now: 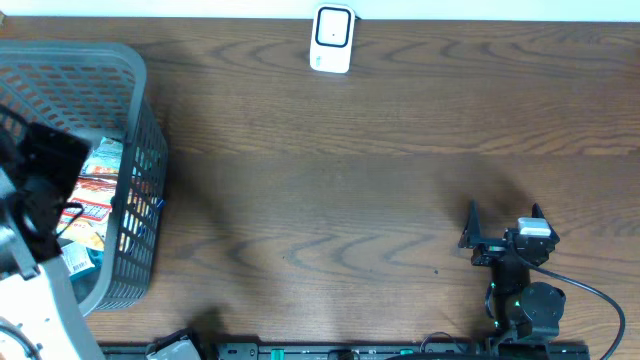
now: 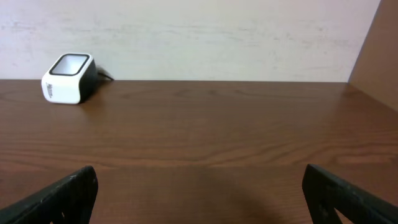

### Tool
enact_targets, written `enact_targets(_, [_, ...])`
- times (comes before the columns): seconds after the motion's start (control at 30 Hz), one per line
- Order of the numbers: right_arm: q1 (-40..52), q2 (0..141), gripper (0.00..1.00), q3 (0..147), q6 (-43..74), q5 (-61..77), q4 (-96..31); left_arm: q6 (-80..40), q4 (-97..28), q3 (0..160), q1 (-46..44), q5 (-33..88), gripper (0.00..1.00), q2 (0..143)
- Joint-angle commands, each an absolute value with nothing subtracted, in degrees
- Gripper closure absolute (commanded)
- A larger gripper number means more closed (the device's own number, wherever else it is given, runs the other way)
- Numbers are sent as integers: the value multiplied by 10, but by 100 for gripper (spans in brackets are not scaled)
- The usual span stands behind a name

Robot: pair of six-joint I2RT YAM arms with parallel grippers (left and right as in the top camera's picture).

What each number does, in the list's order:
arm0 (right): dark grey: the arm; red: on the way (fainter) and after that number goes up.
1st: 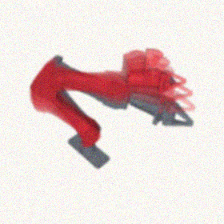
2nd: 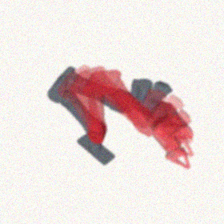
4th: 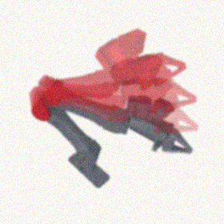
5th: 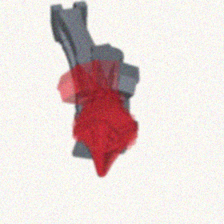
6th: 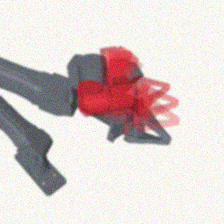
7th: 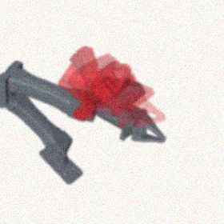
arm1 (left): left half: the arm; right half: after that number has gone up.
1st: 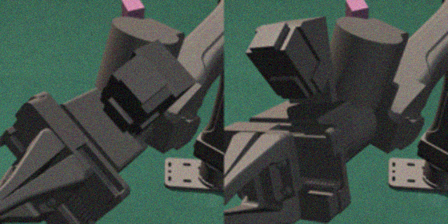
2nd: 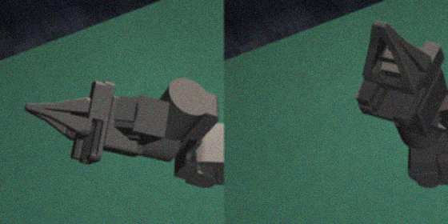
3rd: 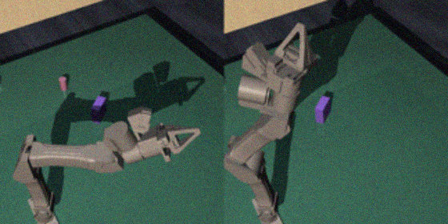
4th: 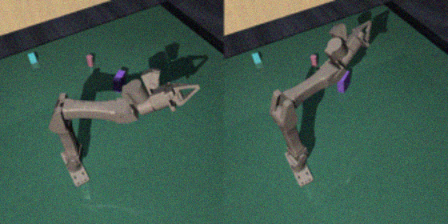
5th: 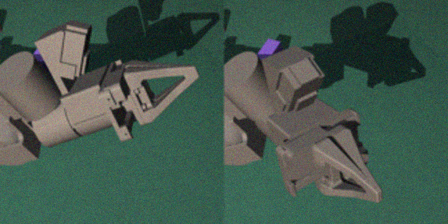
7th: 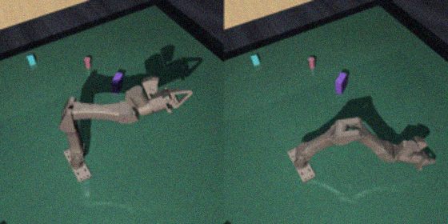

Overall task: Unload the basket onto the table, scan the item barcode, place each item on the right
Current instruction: 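Reach the left gripper into the basket toward the white snack bag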

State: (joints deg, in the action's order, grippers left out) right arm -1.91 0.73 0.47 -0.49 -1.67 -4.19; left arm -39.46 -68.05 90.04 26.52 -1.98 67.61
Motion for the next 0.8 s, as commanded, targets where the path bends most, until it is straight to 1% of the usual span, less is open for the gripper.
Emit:
enact_targets(0.0, [-14,4,1,5,-9,-15,-45,-412,-690,904,309,-33,2,701])
enact_targets(0.23, [-14,4,1,5,-9,-15,-45,-413,-679,851,338,-33,2,731])
enact_targets(0.53, [-14,4,1,5,-9,-15,-45,-418,-580,732,339,-40,2,749])
enact_targets(0.77, [-14,4,1,5,-9,-15,-45,-434,-551,675,373,-44,2,787])
